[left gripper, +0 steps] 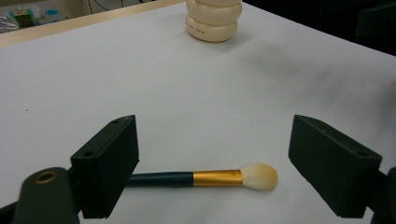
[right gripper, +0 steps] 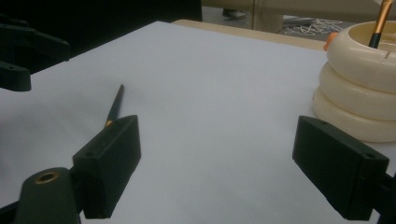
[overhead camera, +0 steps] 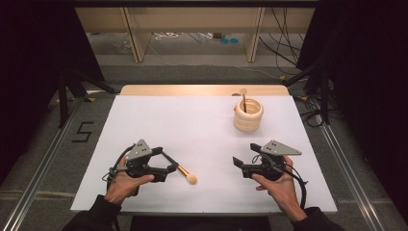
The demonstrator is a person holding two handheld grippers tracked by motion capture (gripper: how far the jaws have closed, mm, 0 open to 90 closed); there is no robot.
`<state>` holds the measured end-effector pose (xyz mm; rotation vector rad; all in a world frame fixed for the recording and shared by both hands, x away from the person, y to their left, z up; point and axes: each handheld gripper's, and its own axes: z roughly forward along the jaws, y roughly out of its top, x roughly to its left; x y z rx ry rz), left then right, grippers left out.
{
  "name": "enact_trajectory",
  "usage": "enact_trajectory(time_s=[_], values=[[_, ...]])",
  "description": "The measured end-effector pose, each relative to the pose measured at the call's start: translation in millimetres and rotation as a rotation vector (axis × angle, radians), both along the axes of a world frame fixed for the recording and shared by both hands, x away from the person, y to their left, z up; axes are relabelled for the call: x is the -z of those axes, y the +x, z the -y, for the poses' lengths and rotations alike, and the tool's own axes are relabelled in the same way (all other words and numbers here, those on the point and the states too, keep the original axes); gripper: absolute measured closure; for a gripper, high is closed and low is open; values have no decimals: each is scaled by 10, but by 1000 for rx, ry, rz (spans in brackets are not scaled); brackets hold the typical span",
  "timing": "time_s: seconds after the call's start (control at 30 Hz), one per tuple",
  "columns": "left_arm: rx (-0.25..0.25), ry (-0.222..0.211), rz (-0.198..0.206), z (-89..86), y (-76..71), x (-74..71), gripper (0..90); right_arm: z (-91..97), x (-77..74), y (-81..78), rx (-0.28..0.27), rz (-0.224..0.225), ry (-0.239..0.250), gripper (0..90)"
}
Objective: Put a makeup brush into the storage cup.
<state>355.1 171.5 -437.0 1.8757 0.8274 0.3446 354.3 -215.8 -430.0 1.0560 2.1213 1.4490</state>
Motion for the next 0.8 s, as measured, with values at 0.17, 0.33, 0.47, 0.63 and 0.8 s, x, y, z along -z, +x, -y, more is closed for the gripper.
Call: enact_trajectory(time_s=[0.17, 0.33, 0.47, 0.63, 0.8], values=[[6, 7, 2, -3, 2, -2, 160, 0, 11, -7, -1, 33, -12, 160], [19, 25, 0, -3, 24, 5, 160, 8, 14, -13, -5, 9, -4, 160], [41, 38, 5, -9, 47, -16, 160, 0, 21, -7, -9, 5, -6, 161], [70, 60, 14, -37, 117, -67, 160, -18, 22, 3, -15, -5, -5, 161], [108, 95, 18, -49, 175, -104, 161, -33, 22, 5, -31, -7, -27, 161]])
